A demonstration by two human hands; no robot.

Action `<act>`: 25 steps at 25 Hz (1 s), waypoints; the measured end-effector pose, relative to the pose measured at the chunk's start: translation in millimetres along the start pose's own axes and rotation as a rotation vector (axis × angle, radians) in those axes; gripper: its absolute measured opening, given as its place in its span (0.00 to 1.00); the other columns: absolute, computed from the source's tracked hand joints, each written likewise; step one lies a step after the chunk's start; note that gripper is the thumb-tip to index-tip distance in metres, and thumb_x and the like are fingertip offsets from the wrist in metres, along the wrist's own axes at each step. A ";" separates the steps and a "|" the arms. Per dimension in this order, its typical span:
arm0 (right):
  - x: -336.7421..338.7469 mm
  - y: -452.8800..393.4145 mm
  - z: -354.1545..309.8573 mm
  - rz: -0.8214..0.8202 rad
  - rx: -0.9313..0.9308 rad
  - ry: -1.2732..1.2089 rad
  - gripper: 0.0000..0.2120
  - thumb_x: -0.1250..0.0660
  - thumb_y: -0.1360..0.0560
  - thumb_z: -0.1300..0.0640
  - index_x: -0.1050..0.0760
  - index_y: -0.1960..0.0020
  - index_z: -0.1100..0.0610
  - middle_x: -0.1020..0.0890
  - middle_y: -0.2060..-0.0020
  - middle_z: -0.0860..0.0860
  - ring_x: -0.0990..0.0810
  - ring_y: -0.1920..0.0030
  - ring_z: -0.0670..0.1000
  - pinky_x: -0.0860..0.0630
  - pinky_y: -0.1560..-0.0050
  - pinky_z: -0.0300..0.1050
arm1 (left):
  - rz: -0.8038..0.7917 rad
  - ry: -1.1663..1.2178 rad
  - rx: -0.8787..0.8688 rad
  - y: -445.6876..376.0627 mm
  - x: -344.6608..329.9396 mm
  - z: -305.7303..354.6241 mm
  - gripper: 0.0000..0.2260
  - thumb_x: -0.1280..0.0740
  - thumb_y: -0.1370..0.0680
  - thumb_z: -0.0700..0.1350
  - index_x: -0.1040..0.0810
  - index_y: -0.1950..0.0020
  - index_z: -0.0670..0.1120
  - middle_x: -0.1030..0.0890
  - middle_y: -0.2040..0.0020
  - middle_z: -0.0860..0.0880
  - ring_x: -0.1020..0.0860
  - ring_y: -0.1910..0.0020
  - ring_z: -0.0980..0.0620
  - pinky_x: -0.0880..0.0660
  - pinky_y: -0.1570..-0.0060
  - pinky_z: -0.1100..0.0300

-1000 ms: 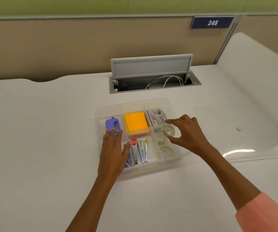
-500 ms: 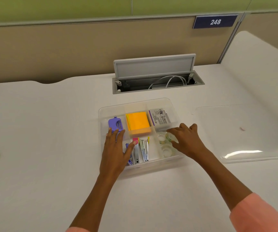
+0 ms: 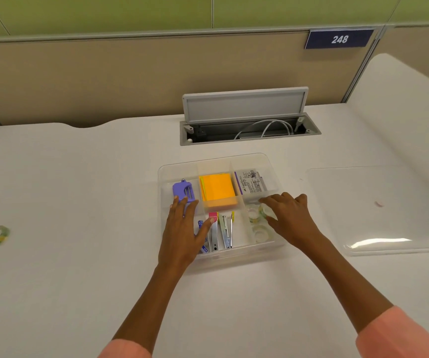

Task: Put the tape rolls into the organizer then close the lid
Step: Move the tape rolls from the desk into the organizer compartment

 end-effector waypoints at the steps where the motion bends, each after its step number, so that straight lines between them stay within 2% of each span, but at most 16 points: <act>1: 3.6 -1.2 -4.5 0.010 0.012 -0.010 0.20 0.32 0.29 0.60 0.28 0.38 0.54 0.20 0.41 0.54 0.23 0.46 0.58 0.36 0.50 0.54 | 0.002 0.004 -0.007 0.1 1.1 1.6 0.29 0.41 0.26 0.60 0.39 0.30 0.48 0.41 0.25 0.45 0.47 0.25 0.47 0.42 0.29 0.48; 5: 20.3 -10.1 -28.4 0.036 0.062 -0.124 0.21 0.33 0.28 0.58 0.30 0.36 0.53 0.22 0.39 0.54 0.25 0.42 0.58 0.35 0.46 0.55 | 0.031 0.090 -0.059 6.0 12.7 13.4 0.24 0.38 0.24 0.53 0.37 0.30 0.50 0.41 0.25 0.46 0.45 0.25 0.47 0.40 0.30 0.48; 9: 28.5 -25.5 -69.8 0.009 0.129 -0.270 0.20 0.34 0.26 0.56 0.30 0.35 0.52 0.23 0.37 0.54 0.28 0.37 0.58 0.35 0.37 0.56 | 0.094 0.115 -0.061 13.6 39.1 2.1 0.23 0.41 0.26 0.56 0.34 0.32 0.50 0.39 0.26 0.46 0.42 0.26 0.48 0.38 0.32 0.52; 12: 20.1 -36.6 -119.7 -0.055 0.233 -0.309 0.20 0.35 0.25 0.55 0.32 0.34 0.52 0.24 0.37 0.54 0.30 0.36 0.57 0.35 0.36 0.54 | 0.213 0.090 -0.035 21.1 71.9 -25.6 0.21 0.41 0.26 0.53 0.31 0.34 0.48 0.34 0.28 0.45 0.40 0.27 0.49 0.40 0.34 0.58; 16: 0.4 -40.7 -199.6 -0.132 0.365 -0.347 0.20 0.37 0.24 0.55 0.33 0.33 0.52 0.26 0.34 0.53 0.33 0.33 0.55 0.38 0.33 0.51 | 0.322 0.052 0.091 31.9 110.9 -86.0 0.19 0.39 0.24 0.50 0.31 0.34 0.47 0.32 0.29 0.45 0.39 0.28 0.48 0.40 0.34 0.55; 19: -20.0 -38.5 -251.0 -0.159 0.504 -0.328 0.19 0.36 0.25 0.54 0.31 0.35 0.53 0.24 0.37 0.52 0.31 0.35 0.55 0.35 0.35 0.52 | 0.360 -0.003 0.210 42.1 137.5 -138.8 0.19 0.39 0.23 0.49 0.33 0.33 0.48 0.34 0.28 0.45 0.40 0.27 0.47 0.39 0.32 0.51; 22: -37.3 -37.8 -286.3 -0.194 0.594 -0.281 0.18 0.35 0.26 0.56 0.30 0.36 0.54 0.22 0.40 0.53 0.30 0.37 0.57 0.33 0.39 0.52 | 0.383 -0.056 0.330 53.7 160.4 -192.5 0.19 0.40 0.22 0.48 0.34 0.32 0.46 0.35 0.28 0.42 0.40 0.27 0.45 0.40 0.31 0.49; 25: -46.5 -39.6 -290.8 -0.192 0.615 -0.253 0.18 0.36 0.26 0.56 0.30 0.36 0.54 0.23 0.39 0.54 0.30 0.37 0.57 0.34 0.39 0.51 | 0.403 -0.116 0.378 56.8 178.3 -217.4 0.19 0.42 0.21 0.47 0.35 0.32 0.43 0.36 0.28 0.39 0.41 0.27 0.42 0.42 0.30 0.47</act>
Point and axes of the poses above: each hand's wrist, its own y-axis away from the middle knuckle, its own x-axis out of the back of the hand, z = x × y, the point moved 10 cm from there along -y, towards the middle knuckle
